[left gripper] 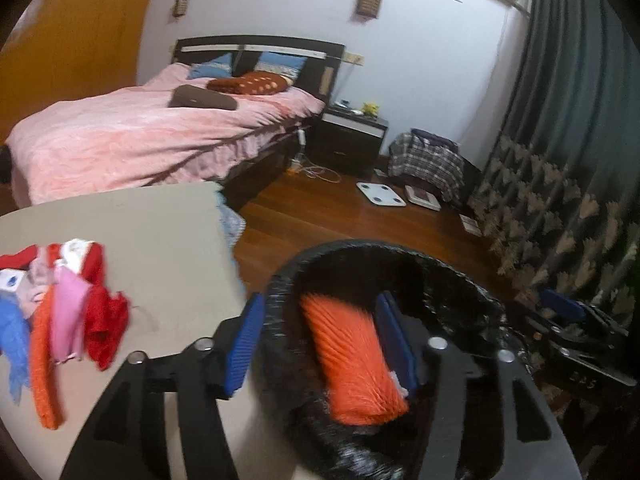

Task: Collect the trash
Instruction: 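Carry both items over the black bin and open both tools to drop them, then grasp the blue plastic bag with the left tool while the right tool grasps the orange mesh strip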

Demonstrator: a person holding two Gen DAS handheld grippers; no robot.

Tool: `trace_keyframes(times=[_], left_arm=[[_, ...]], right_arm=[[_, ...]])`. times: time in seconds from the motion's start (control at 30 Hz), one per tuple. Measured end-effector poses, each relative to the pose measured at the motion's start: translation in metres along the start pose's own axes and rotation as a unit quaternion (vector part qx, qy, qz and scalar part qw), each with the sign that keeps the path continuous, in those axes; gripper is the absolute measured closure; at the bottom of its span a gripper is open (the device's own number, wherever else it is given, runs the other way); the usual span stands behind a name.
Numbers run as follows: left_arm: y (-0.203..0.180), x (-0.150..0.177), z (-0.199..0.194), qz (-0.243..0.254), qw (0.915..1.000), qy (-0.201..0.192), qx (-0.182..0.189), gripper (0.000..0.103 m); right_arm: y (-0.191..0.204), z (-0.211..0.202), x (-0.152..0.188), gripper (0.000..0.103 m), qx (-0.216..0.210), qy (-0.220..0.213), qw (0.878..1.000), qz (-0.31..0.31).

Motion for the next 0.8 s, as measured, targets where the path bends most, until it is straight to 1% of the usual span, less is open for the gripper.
trace_keyframes(times=[0.03, 0.1, 0.2, 0.37, 0.5, 0.53, 0.57, 0.67, 0.8], left_arm=[[0.007, 0.0, -0.006, -0.002, 0.9999, -0.004, -0.011, 0.043], [0.021, 0.001, -0.019, -0.005, 0.9993, -0.015, -0.035, 0.032], [0.046, 0.004, -0.044, -0.007, 0.9968, -0.029, -0.074, 0.029], [0.097, 0.007, -0.085, -0.015, 0.9888, -0.05, -0.14, 0.028], [0.141, 0.017, -0.113, -0.027, 0.9787, -0.057, -0.195, 0.028], [0.149, 0.019, -0.117, -0.029, 0.9771, -0.056, -0.203, 0.028], [0.158, 0.021, -0.121, -0.032, 0.9752, -0.056, -0.212, 0.028], [0.187, 0.033, -0.133, -0.043, 0.9675, -0.052, -0.244, 0.028], [0.217, 0.045, -0.143, -0.062, 0.9605, -0.046, -0.267, 0.028]], right_arm=[[0.003, -0.001, -0.001, 0.012, -0.003, -0.002, 1.0, 0.0], [0.011, -0.004, -0.003, 0.007, -0.015, -0.005, 1.0, 0.0], [0.03, -0.01, -0.006, 0.007, -0.031, -0.011, 0.999, -0.009], [0.081, -0.016, -0.011, 0.007, -0.077, -0.01, 0.997, -0.021], [0.134, -0.018, -0.012, 0.007, -0.118, -0.007, 0.992, -0.047], [0.15, -0.019, -0.012, 0.007, -0.129, -0.006, 0.99, -0.055], [0.158, -0.019, -0.013, 0.007, -0.135, -0.007, 0.989, -0.059], [0.192, -0.018, -0.014, 0.007, -0.157, -0.008, 0.985, -0.078], [0.239, -0.009, -0.01, 0.007, -0.18, -0.005, 0.979, -0.097]])
Point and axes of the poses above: each gripper's, at about its wrist camera, not at the fingertips, and z roughly the way its jaws point, y to its left, x to its underside, the point moved 10 cm from there along z, roughly the way its jaws point, and after that the axes turned 5 degrees about x, right-handed, at the moved point
